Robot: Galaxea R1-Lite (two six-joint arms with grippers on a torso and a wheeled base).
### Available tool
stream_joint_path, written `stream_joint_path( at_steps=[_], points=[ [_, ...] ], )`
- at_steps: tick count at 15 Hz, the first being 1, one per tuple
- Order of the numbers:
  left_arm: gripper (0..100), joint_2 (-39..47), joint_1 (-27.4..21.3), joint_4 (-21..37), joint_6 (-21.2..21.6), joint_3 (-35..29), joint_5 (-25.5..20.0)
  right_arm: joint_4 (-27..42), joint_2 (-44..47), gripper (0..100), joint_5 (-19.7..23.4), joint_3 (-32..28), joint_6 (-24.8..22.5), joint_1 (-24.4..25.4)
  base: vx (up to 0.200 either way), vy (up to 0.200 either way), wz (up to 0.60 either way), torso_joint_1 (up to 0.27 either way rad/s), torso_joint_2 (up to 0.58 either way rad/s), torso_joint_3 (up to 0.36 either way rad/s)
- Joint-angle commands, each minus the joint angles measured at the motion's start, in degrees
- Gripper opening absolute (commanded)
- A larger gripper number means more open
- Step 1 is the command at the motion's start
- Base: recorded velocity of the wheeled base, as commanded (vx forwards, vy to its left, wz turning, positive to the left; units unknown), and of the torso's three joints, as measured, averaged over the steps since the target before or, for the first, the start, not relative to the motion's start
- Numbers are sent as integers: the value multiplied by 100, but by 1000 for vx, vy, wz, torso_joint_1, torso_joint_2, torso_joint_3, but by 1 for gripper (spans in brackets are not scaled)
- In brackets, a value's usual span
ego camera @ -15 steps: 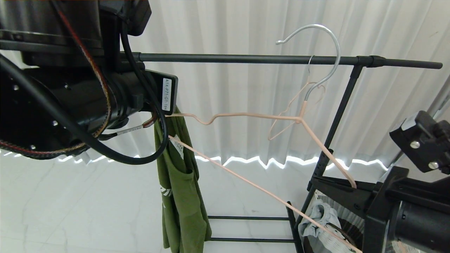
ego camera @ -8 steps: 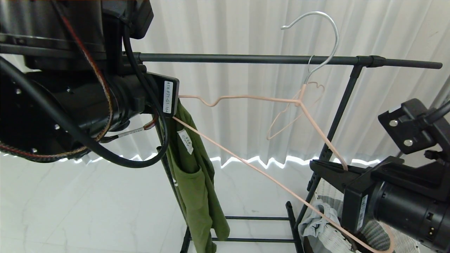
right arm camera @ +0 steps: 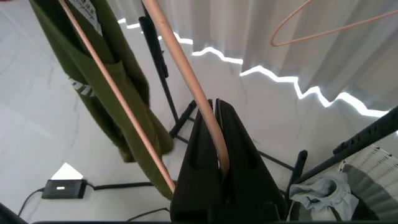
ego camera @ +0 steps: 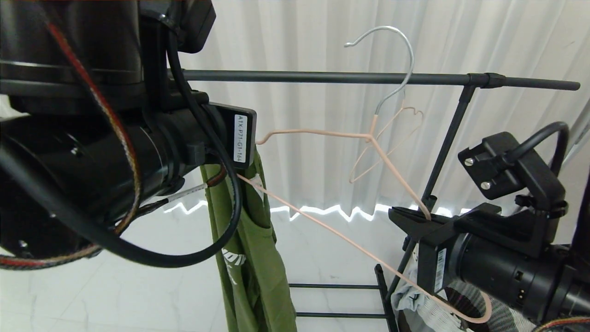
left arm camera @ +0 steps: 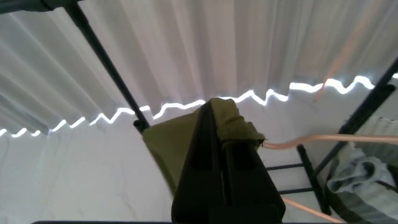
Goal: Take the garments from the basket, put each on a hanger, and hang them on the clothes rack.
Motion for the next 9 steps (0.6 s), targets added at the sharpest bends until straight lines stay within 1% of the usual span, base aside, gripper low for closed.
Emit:
stream_joint_path(
  at_steps=[1,5,9],
  points=[
    [0,-35,-262,0,-86,-22,0,-3,193,0,-14,-45,-1,12,0,0,0,0,0,0],
    [0,-26,-561,0,-244,-31,-8,6,308,0,-14,-115,-1,74,0,0,0,0,0,0],
    [0,-97,-500,0,-244,-66,0,270,264,0,-137,-89,17,65,0,0,0,0,0,0]
  ],
)
